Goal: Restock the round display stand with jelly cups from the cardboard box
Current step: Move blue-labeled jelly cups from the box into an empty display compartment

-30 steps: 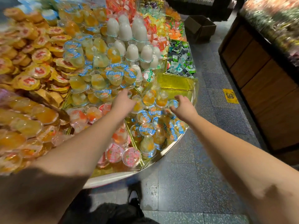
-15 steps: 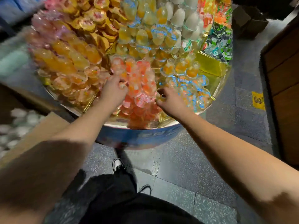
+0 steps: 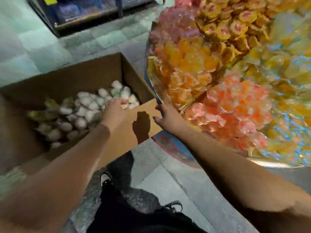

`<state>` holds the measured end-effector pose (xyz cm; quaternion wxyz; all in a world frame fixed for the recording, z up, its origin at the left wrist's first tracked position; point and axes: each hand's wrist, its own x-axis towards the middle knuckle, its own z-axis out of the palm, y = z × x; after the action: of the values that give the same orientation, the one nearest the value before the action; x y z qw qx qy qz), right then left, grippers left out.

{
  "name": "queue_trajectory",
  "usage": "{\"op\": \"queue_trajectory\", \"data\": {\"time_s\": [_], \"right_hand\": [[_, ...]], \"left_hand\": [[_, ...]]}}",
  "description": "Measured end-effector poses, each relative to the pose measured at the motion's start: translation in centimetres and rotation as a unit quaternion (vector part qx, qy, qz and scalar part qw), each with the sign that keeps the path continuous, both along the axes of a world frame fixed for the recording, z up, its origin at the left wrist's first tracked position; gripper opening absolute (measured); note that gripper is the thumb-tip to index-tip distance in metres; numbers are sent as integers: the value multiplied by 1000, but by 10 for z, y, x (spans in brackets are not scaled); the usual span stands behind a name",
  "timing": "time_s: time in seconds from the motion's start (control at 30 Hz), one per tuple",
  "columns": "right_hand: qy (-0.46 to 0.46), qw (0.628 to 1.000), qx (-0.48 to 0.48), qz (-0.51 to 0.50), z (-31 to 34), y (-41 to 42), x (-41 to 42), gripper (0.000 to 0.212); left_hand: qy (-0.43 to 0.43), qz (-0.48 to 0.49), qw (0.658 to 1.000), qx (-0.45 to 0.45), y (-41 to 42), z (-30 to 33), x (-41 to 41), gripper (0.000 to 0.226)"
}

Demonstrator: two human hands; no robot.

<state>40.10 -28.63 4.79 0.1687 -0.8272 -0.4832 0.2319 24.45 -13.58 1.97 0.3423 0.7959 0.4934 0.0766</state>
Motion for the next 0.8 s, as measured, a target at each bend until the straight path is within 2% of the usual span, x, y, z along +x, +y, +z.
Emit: {"op": "queue_trajectory", "data": {"time_s": [0.17,0.3,0.4,0.53,0.6,0.73,0.8], "right_hand": [[23,997,-43,64,-34,128,-86,35],[31,987,-90,126,-73,216,-144,33],[36,978,-140,153,-110,268,-174,37],[40,965,-200,165,-154,325,-202,37],[42,963,-209,162,-172,353,-215,36],[68,965,-185,171,-197,405,-240,34],[32,965,-161,203,-208,428,-254,39]], "left_hand": [[59,92,994,2,88,-31,-110,32],[100,147,981,-82,149,-68,-186,39],[115,179,969,-124,183,-95,-225,36],[176,184,952,-169,227,-126,-256,49],[204,174,948,-170,247,-139,-262,48],[226,174,949,-136,280,-155,-267,56],[238,165,949,-127,292,-160,-268,65]]}}
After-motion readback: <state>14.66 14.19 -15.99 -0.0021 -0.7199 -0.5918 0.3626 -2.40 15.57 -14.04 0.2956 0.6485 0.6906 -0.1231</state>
